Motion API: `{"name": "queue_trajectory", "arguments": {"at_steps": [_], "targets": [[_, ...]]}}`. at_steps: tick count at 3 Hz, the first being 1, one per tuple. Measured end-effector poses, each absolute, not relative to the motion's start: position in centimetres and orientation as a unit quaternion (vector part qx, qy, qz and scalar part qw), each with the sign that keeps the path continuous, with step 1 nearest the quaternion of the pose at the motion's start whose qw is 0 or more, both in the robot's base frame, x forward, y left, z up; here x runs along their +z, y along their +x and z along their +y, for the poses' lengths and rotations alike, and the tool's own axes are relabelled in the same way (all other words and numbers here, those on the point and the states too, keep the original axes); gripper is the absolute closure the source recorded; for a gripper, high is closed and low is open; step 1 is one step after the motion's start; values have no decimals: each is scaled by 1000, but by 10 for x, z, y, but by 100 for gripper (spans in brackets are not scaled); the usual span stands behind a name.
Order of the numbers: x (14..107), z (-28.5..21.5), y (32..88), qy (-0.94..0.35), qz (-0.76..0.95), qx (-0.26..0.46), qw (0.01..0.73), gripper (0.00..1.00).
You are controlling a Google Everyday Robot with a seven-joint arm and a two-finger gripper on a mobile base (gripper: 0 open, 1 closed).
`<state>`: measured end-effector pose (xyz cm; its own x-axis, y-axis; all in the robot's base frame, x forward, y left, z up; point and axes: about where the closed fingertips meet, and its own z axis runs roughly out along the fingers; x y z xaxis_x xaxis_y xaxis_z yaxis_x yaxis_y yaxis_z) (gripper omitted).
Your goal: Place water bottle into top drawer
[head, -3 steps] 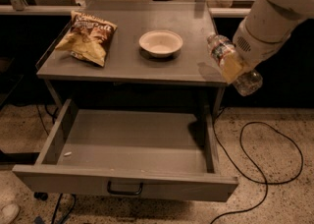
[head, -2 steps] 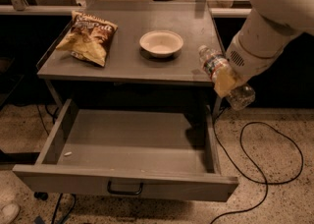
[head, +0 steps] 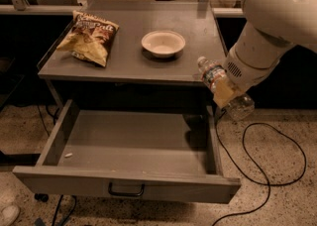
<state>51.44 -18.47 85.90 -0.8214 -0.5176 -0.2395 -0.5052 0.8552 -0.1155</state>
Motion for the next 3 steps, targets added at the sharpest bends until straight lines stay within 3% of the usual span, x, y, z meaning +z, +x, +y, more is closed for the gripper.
{"name": "queue_trajectory", "arguments": {"at_steps": [3], "targets": [[817,-136,450,-309,945,11,107,100]]}}
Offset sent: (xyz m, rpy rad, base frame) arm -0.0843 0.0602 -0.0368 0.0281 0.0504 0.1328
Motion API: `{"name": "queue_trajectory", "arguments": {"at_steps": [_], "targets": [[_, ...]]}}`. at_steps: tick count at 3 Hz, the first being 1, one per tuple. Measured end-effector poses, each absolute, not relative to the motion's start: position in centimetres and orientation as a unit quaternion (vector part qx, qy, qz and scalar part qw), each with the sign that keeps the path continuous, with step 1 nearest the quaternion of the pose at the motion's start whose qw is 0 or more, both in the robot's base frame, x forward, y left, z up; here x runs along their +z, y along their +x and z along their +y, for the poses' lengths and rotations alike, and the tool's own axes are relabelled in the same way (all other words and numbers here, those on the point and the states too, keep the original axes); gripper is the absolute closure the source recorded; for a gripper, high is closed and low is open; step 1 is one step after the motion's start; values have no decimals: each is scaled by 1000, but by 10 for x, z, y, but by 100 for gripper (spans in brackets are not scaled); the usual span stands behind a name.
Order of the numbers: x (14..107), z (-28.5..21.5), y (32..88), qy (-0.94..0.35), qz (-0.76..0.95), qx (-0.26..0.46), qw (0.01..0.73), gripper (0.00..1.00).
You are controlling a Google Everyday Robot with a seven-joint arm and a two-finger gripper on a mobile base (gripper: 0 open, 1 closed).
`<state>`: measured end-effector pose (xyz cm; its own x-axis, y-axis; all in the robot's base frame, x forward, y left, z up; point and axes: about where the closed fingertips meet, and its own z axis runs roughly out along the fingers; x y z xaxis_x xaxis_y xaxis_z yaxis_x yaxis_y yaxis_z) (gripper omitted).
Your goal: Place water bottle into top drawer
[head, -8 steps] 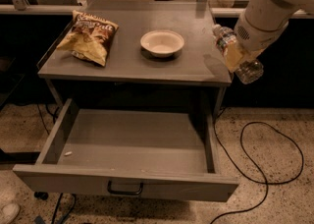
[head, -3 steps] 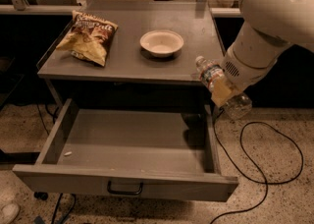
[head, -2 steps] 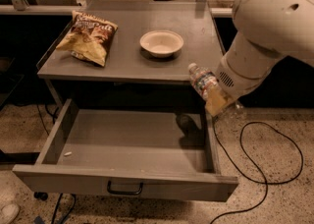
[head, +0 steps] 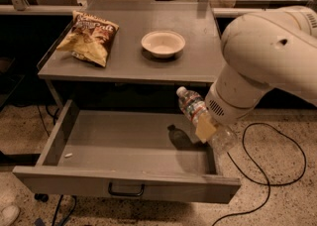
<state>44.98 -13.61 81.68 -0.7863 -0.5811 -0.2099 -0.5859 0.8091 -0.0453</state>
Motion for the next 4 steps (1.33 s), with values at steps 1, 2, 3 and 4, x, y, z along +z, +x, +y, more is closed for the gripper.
{"name": "queue_trajectory", "arguments": {"at_steps": [1,2,3,4], "targets": [[815,-135,448,-309,945,12,105,100],[785,-107,454,-331,939,38,86,100],[761,-81,465,-352,931,58,74,100],[736,-55,470,-363,926,85,62,100]]}}
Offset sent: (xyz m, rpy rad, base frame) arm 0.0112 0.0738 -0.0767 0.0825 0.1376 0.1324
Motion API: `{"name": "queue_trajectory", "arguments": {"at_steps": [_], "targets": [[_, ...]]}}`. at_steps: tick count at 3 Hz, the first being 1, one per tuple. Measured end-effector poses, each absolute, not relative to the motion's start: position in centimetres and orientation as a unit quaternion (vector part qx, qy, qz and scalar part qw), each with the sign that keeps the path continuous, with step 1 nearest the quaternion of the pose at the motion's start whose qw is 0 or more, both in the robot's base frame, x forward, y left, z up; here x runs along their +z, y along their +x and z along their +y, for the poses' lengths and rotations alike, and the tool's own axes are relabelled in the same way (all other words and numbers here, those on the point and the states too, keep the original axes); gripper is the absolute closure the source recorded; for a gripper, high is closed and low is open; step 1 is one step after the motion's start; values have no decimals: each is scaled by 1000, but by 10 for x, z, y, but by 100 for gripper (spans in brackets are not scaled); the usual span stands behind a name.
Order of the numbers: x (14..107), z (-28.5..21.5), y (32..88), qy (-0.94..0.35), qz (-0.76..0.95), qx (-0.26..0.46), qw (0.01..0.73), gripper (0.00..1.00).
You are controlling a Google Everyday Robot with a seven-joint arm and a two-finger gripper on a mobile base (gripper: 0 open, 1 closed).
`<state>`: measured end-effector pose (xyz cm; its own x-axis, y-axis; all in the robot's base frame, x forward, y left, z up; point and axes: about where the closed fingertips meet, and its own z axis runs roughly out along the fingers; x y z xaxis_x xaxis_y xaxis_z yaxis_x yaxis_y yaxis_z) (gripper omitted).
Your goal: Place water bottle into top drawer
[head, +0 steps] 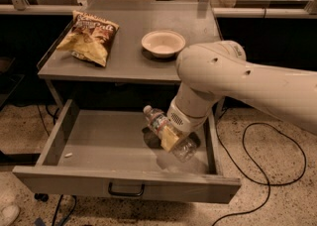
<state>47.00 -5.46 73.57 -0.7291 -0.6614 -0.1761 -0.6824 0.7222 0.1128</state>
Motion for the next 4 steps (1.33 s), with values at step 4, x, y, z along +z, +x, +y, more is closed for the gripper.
{"name": "queue_trajectory", "arguments": {"at_steps": [4], "targets": [[681,8,489,-406,905,113,53,100]]}}
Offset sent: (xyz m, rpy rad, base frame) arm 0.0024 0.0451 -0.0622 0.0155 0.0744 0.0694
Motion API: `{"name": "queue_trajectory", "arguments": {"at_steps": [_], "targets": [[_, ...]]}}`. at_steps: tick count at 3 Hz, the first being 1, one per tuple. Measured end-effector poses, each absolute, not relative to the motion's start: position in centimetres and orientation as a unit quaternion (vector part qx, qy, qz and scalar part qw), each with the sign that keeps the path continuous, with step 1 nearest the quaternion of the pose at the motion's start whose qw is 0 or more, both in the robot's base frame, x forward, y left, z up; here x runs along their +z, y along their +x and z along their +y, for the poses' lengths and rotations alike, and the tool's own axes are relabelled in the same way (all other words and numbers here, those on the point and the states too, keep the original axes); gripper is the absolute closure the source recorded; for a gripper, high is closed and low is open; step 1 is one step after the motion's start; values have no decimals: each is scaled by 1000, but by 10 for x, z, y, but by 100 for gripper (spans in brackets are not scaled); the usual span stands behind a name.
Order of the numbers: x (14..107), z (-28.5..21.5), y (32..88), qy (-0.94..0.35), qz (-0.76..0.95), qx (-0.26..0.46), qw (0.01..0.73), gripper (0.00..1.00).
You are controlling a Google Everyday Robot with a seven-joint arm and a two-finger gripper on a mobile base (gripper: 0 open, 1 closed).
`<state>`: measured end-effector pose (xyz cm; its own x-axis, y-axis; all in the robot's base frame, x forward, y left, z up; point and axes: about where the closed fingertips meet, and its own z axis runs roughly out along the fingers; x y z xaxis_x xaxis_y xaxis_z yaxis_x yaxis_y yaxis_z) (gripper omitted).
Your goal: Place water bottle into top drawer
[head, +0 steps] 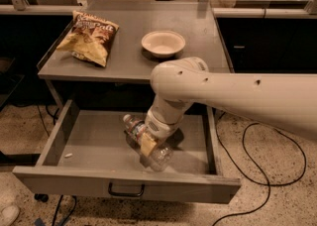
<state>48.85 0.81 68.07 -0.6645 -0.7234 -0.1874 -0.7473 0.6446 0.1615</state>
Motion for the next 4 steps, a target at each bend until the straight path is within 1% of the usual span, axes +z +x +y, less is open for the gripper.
{"name": "queue_trajectory", "arguments": {"at_steps": [1,4], "targets": [[672,19,498,-410,902,119,59,100],[638,26,507,-392,906,135,79,100]]}}
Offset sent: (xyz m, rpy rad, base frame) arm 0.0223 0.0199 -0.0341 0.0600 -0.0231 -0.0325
